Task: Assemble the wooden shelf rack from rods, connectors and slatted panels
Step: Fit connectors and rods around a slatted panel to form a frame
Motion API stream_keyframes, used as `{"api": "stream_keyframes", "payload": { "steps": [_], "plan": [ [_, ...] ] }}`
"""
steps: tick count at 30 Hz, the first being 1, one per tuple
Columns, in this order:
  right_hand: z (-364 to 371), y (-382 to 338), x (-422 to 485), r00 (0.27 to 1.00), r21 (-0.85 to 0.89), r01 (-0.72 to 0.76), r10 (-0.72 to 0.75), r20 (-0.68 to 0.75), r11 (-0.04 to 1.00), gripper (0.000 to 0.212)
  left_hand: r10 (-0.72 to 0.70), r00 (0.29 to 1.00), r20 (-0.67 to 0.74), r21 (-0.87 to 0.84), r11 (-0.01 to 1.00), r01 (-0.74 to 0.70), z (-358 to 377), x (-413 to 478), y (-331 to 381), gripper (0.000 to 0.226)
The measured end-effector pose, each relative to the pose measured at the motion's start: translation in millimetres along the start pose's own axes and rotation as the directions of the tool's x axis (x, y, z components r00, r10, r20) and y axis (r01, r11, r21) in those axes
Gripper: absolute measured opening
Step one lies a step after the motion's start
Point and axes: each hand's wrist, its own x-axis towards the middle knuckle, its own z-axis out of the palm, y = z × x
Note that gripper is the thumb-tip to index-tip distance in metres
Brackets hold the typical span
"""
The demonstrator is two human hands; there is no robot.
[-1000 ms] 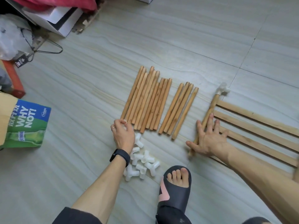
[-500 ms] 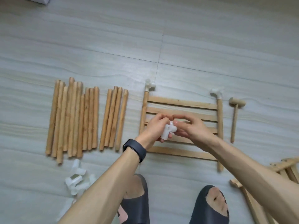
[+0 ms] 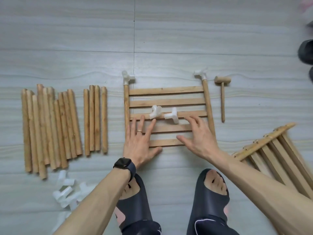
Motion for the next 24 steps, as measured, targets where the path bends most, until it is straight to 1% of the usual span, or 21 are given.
{"api": "stream_keyframes", "payload": {
  "steps": [1,2,3,4,7,10,11,13,15,16,17,18,19,20,21,22,23,24],
  "plan": [
    [4.7,0.5,-5.5,0.997,-0.108,0.018,-0.010,0.077,0.994,0.075,-0.002,1.000,0.015,0.046,0.999,0.001,2.5,-3.9,-4.1,0.101],
    [9.6,1.5,-9.1,0.988,-0.209,0.050,-0.019,0.150,0.977,0.077,-0.007,1.000,0.022,0.081,0.997,0.006,3.1,-5.2,-7.3,0.097],
    [13.1,3.7,-10.3,0.981,-0.277,0.080,-0.026,0.195,0.957,0.076,-0.014,1.000,0.024,0.105,0.994,0.011,2.4,-4.1,-9.2,0.093],
    [13.9,5.8,-8.5,0.978,-0.300,0.096,-0.034,0.206,0.949,0.074,-0.024,0.999,0.029,0.120,0.993,0.020,0.8,-1.3,-9.1,0.090],
    [4.8,6.5,8.9,0.982,-0.268,0.071,-0.021,0.187,0.961,0.069,-0.047,0.998,0.049,0.102,0.994,0.042,-7.9,16.9,-4.2,0.087],
    [-11.8,3.0,32.8,0.983,-0.324,0.062,-0.001,0.185,0.944,0.067,-0.048,0.997,0.055,0.052,0.998,0.045,-21.3,41.5,1.2,0.087],
    [-18.2,-0.7,39.7,0.986,-0.333,0.051,0.005,0.165,0.942,0.064,-0.046,0.997,0.056,0.032,0.999,0.044,-25.8,48.8,2.0,0.087],
    [-28.7,-13.5,52.6,0.999,-0.304,0.032,-0.020,0.043,0.952,0.051,-0.040,0.999,0.037,-0.023,0.999,0.041,-33.3,60.0,3.5,0.086],
    [-33.5,-32.8,66.9,0.982,-0.264,0.117,-0.151,-0.111,0.957,0.041,-0.051,0.997,-0.052,-0.155,0.987,0.042,-38.5,62.7,4.6,0.075],
    [-33.9,-43.8,76.0,0.964,-0.252,0.177,-0.219,-0.151,0.951,0.041,-0.088,0.988,-0.129,-0.273,0.961,0.050,-41.2,60.1,4.8,0.067],
    [-33.5,-55.4,86.1,0.954,-0.244,0.226,-0.265,-0.142,0.943,0.045,-0.154,0.966,-0.208,-0.406,0.912,0.058,-43.7,55.5,4.2,0.058],
    [-33.1,-67.0,97.3,0.956,-0.250,0.251,-0.280,-0.089,0.935,0.050,-0.237,0.931,-0.276,-0.518,0.853,0.064,-45.6,49.6,2.6,0.050],
    [-32.2,-76.9,109.0,0.963,-0.279,0.253,-0.269,-0.020,0.926,0.055,-0.318,0.893,-0.317,-0.595,0.800,0.074,-47.1,43.6,-0.1,0.045],
    [-30.2,-84.6,120.5,0.969,-0.331,0.245,-0.242,0.052,0.911,0.056,-0.388,0.864,-0.320,-0.654,0.750,0.094,-48.2,38.2,-3.7,0.041],
    [-27.5,-90.2,129.8,0.972,-0.395,0.235,-0.210,0.106,0.888,0.053,-0.447,0.846,-0.289,-0.712,0.692,0.123,-48.9,33.0,-8.2,0.038],
    [-25.0,-94.0,136.2,0.973,-0.448,0.230,-0.193,0.128,0.864,0.047,-0.496,0.835,-0.240,-0.765,0.626,0.151,-49.9,28.5,-13.2,0.036],
    [-22.9,-97.1,139.9,0.973,-0.451,0.230,-0.204,0.106,0.862,0.041,-0.534,0.823,-0.193,-0.813,0.557,0.170,-51.5,24.9,-18.4,0.033],
    [-20.2,-99.1,140.7,0.971,-0.393,0.232,-0.234,0.044,0.890,0.037,-0.564,0.812,-0.152,-0.856,0.486,0.177,-53.7,22.1,-23.8,0.031]
  ]
}}
